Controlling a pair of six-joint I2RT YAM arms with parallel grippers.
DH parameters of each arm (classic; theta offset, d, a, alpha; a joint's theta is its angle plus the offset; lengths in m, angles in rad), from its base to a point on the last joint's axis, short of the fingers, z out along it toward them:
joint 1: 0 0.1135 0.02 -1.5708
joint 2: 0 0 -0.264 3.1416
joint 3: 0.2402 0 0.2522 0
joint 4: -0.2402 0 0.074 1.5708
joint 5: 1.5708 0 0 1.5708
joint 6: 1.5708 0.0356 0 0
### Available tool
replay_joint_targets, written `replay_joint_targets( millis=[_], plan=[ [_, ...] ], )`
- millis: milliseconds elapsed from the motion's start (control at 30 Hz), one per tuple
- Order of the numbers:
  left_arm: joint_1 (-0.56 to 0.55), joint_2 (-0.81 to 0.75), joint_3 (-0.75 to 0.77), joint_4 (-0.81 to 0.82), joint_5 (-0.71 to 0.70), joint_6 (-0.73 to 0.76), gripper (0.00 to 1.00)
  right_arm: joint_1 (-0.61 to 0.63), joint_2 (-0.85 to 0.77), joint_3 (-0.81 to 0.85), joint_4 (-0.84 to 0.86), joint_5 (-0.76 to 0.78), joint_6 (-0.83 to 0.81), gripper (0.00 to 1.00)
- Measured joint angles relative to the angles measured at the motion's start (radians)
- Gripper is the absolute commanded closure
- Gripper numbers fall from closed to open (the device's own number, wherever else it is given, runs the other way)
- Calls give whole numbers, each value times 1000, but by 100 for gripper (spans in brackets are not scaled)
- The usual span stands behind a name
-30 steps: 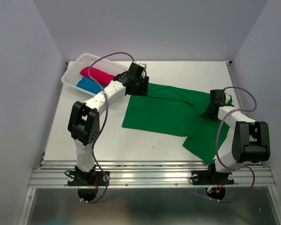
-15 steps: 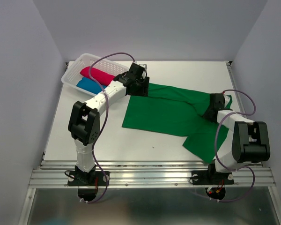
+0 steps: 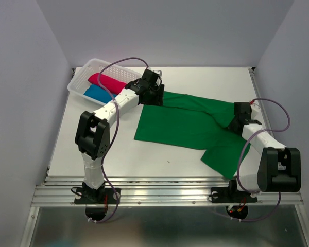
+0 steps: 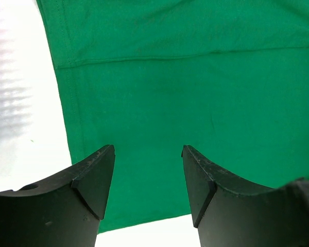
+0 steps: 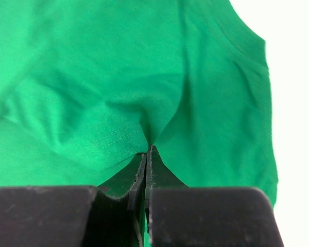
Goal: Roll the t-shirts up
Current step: Fold the T-shirt at the center of the board.
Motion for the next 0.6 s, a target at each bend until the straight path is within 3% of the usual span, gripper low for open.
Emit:
replay_joint_targets(
  millis=[267,333,367,400,600],
  plan=[
    [0,0,0,-3,1,17,34,0,-4,23,-210,82,79,99],
    [0,0,0,-2,3,18,34,0,-7,26,-241,96,97,85],
    [0,0,0,-2,3,19,34,0,-11,26,-255,100,103,72],
    [0,0,0,-2,4,19,34,0,-15,26,-263,102,105,51],
    [0,0,0,-2,8,26,34,0,-78,27,-320,108,114,49]
  ],
)
